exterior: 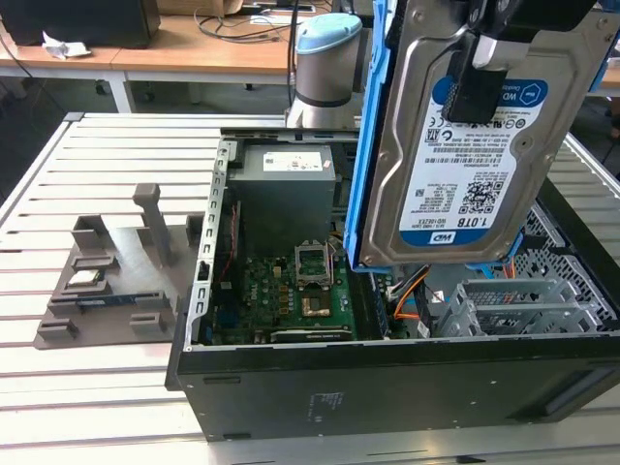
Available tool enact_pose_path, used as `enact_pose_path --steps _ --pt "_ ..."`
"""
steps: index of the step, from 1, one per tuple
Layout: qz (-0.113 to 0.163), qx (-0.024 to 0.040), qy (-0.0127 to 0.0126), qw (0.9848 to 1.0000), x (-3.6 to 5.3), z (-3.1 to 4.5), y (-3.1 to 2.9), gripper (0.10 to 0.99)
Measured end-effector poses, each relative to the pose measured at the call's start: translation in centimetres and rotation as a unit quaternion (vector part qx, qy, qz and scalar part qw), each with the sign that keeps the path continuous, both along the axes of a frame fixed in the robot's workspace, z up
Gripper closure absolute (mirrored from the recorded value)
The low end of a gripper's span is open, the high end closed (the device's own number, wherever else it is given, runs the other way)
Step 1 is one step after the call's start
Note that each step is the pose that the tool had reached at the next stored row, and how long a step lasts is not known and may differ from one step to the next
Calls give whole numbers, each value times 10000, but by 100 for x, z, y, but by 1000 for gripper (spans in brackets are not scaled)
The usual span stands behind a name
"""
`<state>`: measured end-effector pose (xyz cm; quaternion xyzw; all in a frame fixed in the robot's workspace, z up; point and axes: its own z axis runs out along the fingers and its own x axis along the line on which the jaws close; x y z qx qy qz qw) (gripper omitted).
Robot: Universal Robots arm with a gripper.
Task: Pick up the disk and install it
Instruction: 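Pick up the disk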
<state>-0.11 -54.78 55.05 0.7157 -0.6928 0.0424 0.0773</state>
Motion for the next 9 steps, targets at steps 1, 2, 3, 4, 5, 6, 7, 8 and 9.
enact_pose_path --steps 1,2,3,4,5,6,7,8,9 --pt "0 -9 0 10000 0 0 -28 725" --pt "0 -18 0 10000 0 -1 -54 725" --pt "0 -23 0 10000 0 -1 -67 725" --pt "0 -29 0 10000 0 -1 -87 725" --pt "0 -38 0 10000 0 -2 -108 725" --pt "0 -53 0 10000 0 -2 -150 725" --pt "0 -65 0 10000 -1 -3 -181 725" --pt "0 -70 0 10000 0 -4 -195 725" --pt "0 -72 0 10000 0 -7 -205 725"
